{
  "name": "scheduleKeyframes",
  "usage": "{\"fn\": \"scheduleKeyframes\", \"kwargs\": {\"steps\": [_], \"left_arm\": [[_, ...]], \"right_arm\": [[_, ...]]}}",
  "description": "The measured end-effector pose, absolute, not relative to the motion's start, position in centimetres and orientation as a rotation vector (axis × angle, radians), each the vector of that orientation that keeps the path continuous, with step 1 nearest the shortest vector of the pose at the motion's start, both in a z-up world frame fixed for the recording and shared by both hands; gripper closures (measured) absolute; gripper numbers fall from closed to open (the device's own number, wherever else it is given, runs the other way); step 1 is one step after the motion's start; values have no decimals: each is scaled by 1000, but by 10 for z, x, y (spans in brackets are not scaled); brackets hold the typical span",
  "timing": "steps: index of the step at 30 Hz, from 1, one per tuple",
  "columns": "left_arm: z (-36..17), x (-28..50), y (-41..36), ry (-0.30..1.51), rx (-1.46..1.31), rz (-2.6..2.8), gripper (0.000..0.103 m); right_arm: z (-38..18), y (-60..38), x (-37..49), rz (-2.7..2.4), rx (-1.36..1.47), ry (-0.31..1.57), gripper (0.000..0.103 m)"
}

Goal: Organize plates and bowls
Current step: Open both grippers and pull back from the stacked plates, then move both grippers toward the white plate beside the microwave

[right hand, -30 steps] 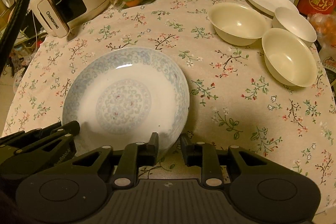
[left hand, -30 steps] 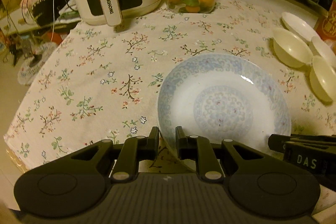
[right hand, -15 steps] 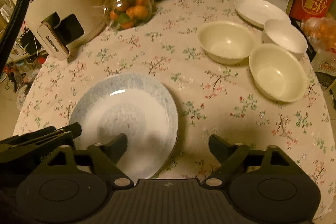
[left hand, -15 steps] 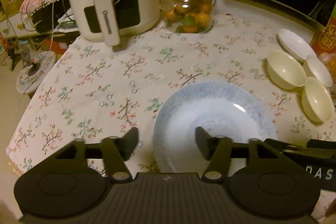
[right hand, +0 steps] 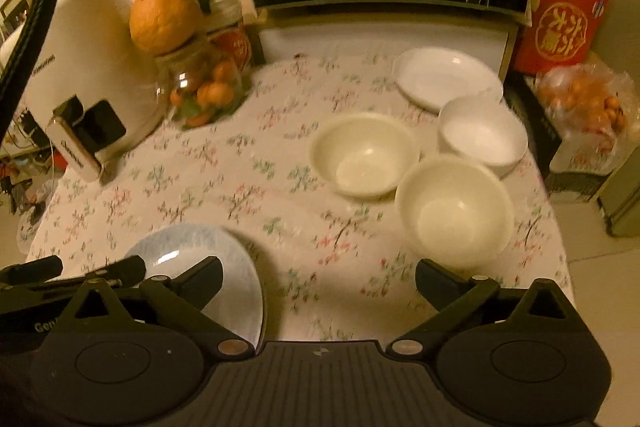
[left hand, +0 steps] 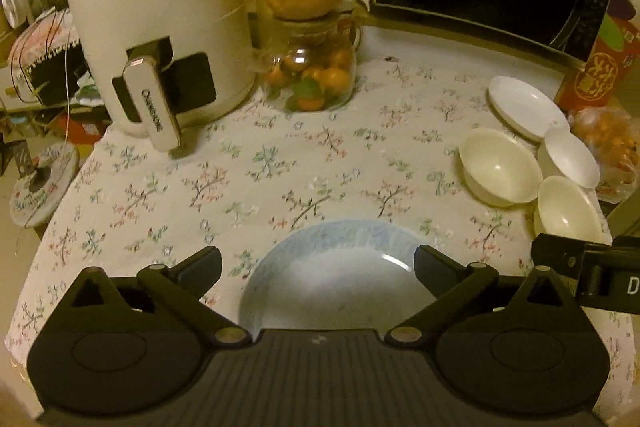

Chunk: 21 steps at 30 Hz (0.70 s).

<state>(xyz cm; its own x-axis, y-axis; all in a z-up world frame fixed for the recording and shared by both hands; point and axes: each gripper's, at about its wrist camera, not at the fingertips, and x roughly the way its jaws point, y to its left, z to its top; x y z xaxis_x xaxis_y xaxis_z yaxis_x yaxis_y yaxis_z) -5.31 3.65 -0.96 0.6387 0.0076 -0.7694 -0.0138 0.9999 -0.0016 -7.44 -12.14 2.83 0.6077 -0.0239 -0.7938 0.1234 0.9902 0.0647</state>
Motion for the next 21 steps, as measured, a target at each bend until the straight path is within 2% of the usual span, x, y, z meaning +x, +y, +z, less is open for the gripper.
{"fn": "scheduleKeyframes", "kwargs": {"steps": [9,16,21], "left_arm": [[3,-38,16,811,24,6,0],[2,-26,0,795,36,10,0],[-1,-11,-7,848,2,-75,0]], "right_arm": [[42,-134,-69,-114,88,824,2],[42,-155,-65,-113,137,841,2],[44,-172,-61,-130,146,860,2]]}}
